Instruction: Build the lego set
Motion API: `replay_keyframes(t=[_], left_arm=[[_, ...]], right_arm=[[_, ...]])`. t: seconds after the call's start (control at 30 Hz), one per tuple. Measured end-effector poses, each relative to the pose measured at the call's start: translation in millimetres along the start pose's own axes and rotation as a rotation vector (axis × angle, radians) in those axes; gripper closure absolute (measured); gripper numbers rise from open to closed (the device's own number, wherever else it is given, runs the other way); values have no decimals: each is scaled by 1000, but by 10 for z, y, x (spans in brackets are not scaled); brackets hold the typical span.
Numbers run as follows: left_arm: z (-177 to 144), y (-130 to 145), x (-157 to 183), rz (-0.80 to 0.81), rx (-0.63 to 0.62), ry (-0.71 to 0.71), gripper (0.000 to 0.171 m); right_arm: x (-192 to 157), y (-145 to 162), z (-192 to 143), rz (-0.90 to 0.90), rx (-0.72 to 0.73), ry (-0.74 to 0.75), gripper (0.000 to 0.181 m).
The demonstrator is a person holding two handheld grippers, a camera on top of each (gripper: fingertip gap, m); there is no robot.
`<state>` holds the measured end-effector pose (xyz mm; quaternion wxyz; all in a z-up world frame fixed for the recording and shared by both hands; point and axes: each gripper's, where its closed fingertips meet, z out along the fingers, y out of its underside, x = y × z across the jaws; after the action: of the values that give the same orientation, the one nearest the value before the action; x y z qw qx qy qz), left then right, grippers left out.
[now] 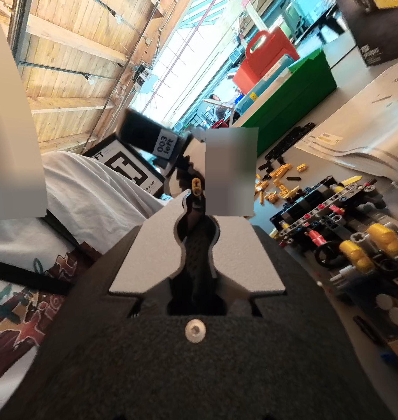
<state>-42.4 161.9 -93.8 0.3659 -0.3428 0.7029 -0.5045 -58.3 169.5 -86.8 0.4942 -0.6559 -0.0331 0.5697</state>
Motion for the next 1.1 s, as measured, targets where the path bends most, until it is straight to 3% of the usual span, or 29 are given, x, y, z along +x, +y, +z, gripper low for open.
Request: replay_keyframes(t=[0.13,0.2,0.57,0.7,0.77,0.9,1.0,1.1], left_arm=[[-62,-86,-26,-357,80,184,155],[-85,-128,1,-458,122,264,160],[-108,-170,45,-521,171,334,166],[-105,-148,15,-433,162,280,167],[-94,-127,-63,-347,149,186,167],[-68,-7,-210,27,31,-89,167],[-15,56,-161,255,-41,-179,167],[30,59,-105,329,-49,-203,167]], right_arm=[[-35,-88,-38,-131,35,38,175],[-59,-85,-22,-201,31,51,175],[-63,-55,-8,-294,7,83,175],[-37,-60,-6,-254,15,81,175],[6,-63,-13,-220,17,91,169],[106,-99,-48,-59,40,97,150],[158,-100,-62,38,46,96,152],[146,-73,-54,21,28,98,162]])
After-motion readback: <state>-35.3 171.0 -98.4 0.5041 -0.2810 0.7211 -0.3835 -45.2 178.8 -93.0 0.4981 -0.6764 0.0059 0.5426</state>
